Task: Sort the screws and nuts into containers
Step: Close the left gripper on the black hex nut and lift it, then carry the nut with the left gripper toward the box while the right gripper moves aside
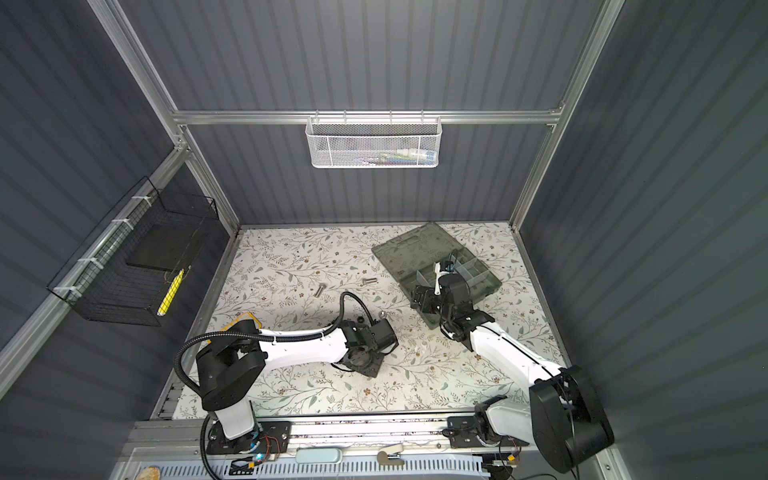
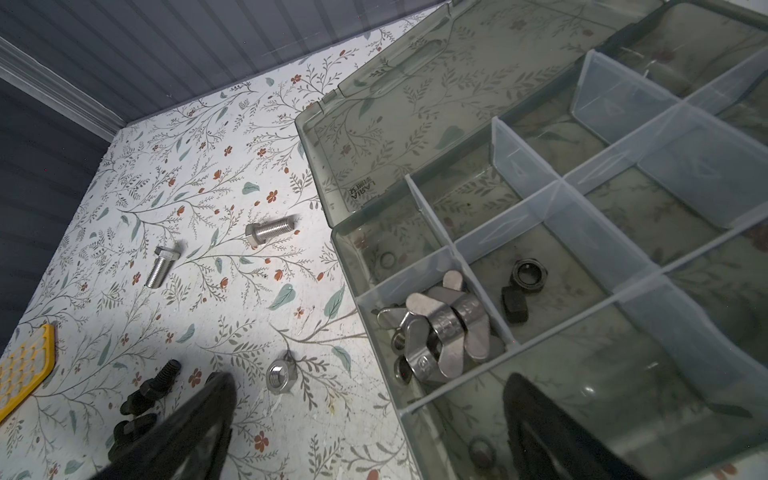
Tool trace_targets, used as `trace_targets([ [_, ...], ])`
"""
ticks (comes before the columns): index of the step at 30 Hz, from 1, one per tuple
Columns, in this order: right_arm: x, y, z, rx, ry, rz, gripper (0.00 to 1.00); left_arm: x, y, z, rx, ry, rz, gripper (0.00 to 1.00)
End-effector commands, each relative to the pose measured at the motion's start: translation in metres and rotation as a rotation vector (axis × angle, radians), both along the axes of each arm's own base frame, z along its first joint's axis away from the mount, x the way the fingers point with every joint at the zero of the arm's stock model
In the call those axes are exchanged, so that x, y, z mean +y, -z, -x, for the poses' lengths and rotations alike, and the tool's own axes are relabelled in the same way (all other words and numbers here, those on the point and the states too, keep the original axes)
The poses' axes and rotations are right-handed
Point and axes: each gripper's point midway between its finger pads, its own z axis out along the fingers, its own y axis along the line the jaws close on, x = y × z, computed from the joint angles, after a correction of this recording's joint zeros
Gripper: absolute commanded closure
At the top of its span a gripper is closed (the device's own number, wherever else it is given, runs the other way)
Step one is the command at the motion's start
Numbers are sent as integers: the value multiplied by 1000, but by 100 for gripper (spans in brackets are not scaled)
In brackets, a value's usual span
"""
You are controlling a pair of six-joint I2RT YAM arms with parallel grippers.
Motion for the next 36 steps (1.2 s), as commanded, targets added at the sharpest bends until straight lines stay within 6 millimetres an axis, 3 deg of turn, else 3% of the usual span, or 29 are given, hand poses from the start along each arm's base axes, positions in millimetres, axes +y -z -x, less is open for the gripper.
trace_targets([
  [1, -3, -6, 0, -6, 23, 1, 1, 1, 0, 4, 19, 3, -25, 78],
  [17, -22, -10, 0, -5, 93, -35, 1, -21, -32, -13, -58, 58, 35, 80],
  [24, -50, -16, 2, 26, 181, -101, 1, -38, -47, -27, -96, 100, 55, 81],
  [30, -80, -34, 9, 0, 279, -164, 1, -54, -58, -47, -117, 117, 100, 81],
  [31, -83, -37, 10, -1, 288, -174, 1, -64, -70, -55, -135, 118, 135, 81],
  [36, -96, -45, 13, -1, 327, -217, 1, -87, -90, -74, -178, 142, 185, 81],
])
